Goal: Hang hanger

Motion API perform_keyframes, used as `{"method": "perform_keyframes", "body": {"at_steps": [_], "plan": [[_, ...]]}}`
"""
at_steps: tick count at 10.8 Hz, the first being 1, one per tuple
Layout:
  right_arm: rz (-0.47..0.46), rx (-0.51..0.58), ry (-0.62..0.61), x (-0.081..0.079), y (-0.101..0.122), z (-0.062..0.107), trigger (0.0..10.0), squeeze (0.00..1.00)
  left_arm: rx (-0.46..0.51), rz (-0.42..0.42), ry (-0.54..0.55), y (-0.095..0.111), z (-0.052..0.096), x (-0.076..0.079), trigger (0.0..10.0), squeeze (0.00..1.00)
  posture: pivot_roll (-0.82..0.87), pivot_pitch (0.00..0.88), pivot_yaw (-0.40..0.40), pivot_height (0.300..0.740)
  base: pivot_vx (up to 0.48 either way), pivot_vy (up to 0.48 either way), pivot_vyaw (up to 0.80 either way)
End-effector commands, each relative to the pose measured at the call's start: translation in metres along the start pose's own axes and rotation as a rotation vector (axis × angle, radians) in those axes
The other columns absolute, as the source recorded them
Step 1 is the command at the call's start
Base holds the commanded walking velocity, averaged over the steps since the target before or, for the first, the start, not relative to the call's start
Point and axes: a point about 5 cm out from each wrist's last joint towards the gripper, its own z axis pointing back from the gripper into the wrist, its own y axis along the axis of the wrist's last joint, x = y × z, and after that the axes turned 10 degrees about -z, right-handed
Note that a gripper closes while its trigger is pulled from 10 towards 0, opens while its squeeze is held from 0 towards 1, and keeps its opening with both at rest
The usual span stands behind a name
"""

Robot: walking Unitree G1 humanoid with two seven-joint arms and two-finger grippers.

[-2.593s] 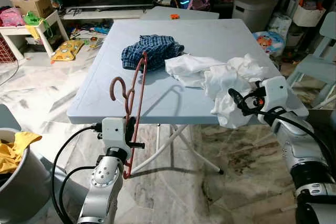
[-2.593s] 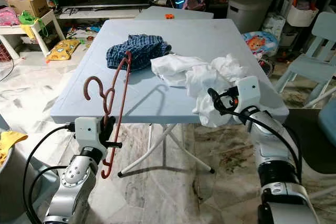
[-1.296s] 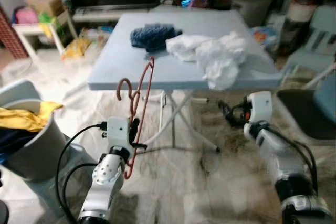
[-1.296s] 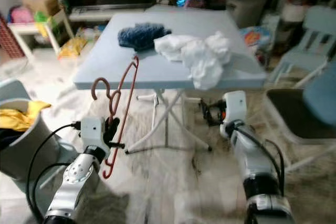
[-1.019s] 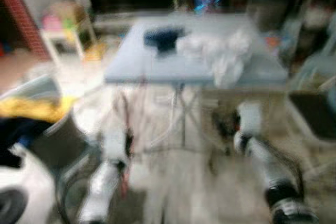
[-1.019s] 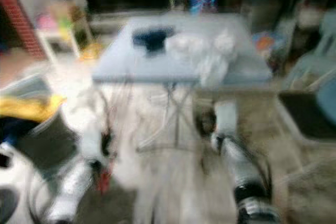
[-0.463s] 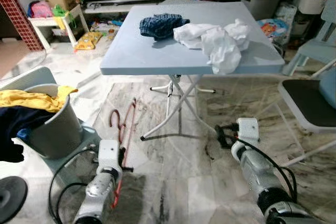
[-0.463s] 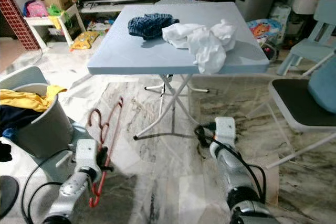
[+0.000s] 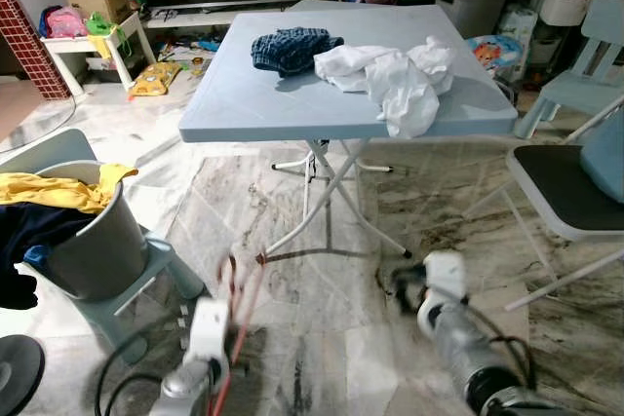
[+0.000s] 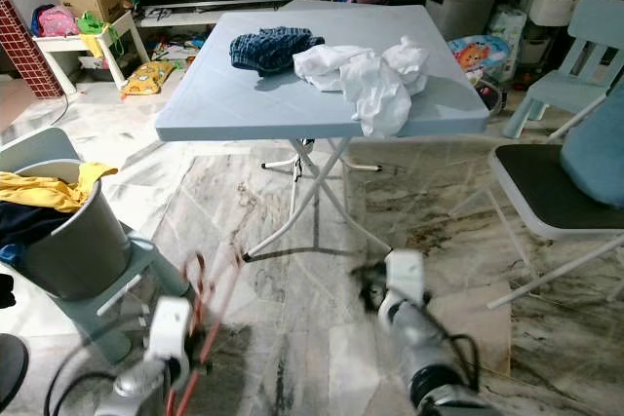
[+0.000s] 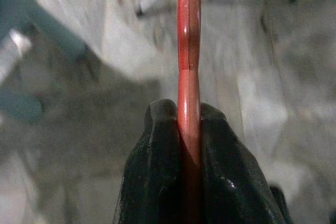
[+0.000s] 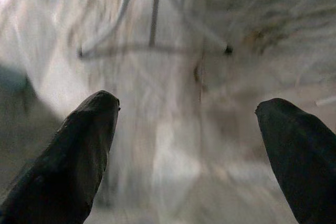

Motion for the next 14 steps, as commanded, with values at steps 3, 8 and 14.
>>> {"method": "perform_keyframes", "body": {"at_steps": [3, 8, 14], "plan": [[0.126, -0.180, -0.036, 0.004, -0.041, 0.010, 10.0, 0.00, -0.148, -0.046, -0.009, -0.024, 0.005, -0.005, 10.0, 0.00, -0.12, 0.000, 0.041, 0.740, 0.000, 0.000, 0.00], [0.189, -0.248, -0.095, 0.026, -0.056, 0.018, 10.0, 0.00, -0.226, -0.052, -0.003, -0.045, 0.013, -0.011, 10.0, 0.00, -0.13, 0.000, 0.053, 0.740, 0.000, 0.000, -0.56], [0.243, -0.326, -0.124, 0.045, -0.078, 0.031, 10.0, 0.00, -0.249, -0.087, -0.012, -0.051, 0.016, -0.010, 10.0, 0.00, -0.14, 0.000, 0.058, 0.740, 0.000, 0.000, -0.78]]}}
